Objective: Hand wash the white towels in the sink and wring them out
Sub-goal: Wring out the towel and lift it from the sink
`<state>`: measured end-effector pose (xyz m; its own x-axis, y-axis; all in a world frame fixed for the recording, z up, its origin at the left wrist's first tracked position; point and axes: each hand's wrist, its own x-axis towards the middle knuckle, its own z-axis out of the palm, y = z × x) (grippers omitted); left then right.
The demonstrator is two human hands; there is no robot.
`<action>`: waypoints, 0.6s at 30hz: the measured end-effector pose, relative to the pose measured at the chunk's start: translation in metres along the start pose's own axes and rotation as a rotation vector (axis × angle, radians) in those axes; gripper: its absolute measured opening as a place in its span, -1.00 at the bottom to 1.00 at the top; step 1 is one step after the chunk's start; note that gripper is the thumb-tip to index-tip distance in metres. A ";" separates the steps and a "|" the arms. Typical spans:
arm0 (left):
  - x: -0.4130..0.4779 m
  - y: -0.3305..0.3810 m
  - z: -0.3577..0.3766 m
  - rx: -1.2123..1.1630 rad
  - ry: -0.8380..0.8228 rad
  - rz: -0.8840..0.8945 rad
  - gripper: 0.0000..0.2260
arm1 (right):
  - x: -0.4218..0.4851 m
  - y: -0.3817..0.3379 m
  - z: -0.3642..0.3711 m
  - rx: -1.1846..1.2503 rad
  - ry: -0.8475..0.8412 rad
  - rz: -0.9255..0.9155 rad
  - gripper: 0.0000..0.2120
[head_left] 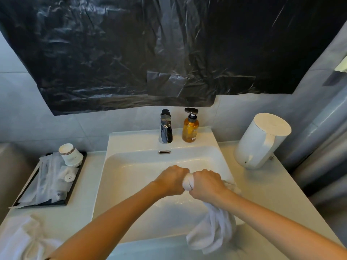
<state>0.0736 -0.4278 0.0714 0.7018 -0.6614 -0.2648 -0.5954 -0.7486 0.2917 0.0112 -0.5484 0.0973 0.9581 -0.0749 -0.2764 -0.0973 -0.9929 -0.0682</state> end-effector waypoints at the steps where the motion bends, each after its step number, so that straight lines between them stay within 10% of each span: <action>1: 0.002 -0.001 0.005 -0.055 -0.045 -0.024 -0.72 | 0.001 0.001 0.006 -0.036 0.007 -0.011 -0.72; 18: 0.015 -0.002 0.013 -0.209 -0.389 -0.136 -0.91 | 0.011 0.009 0.031 -0.184 0.078 -0.134 -0.74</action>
<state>0.0800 -0.4367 0.0545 0.5454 -0.5559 -0.6273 -0.3881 -0.8308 0.3988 0.0123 -0.5549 0.0637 0.9778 0.0587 -0.2010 0.0759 -0.9940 0.0789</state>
